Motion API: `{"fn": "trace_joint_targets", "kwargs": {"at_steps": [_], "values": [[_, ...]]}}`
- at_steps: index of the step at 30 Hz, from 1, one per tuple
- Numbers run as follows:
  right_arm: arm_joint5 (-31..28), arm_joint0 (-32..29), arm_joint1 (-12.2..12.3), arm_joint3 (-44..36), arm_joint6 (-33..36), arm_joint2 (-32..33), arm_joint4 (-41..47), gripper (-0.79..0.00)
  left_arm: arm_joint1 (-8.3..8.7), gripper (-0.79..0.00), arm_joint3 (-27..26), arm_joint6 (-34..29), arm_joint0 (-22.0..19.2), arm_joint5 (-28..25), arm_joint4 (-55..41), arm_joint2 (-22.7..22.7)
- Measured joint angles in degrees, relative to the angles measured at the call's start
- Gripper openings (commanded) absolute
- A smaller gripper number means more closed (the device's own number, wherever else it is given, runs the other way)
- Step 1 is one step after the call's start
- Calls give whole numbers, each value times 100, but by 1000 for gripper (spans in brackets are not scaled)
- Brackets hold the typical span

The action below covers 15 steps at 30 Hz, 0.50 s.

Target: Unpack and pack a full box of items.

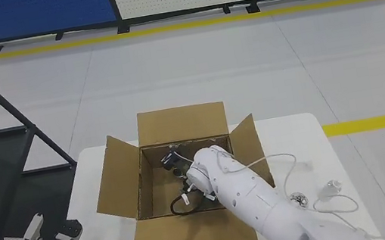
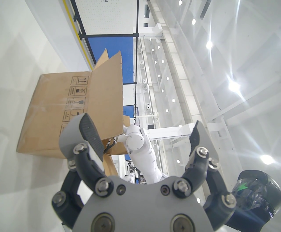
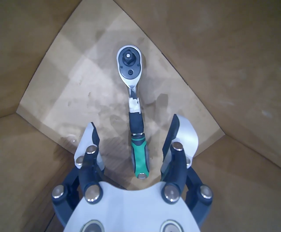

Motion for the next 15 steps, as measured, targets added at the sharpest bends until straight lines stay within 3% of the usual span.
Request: {"fn": "trace_joint_targets", "kwargs": {"at_steps": [15], "values": [[-44, -23, -23, 96, -204, 85, 101, 0, -14, 0, -176, 114, 49, -45, 415, 82]]}}
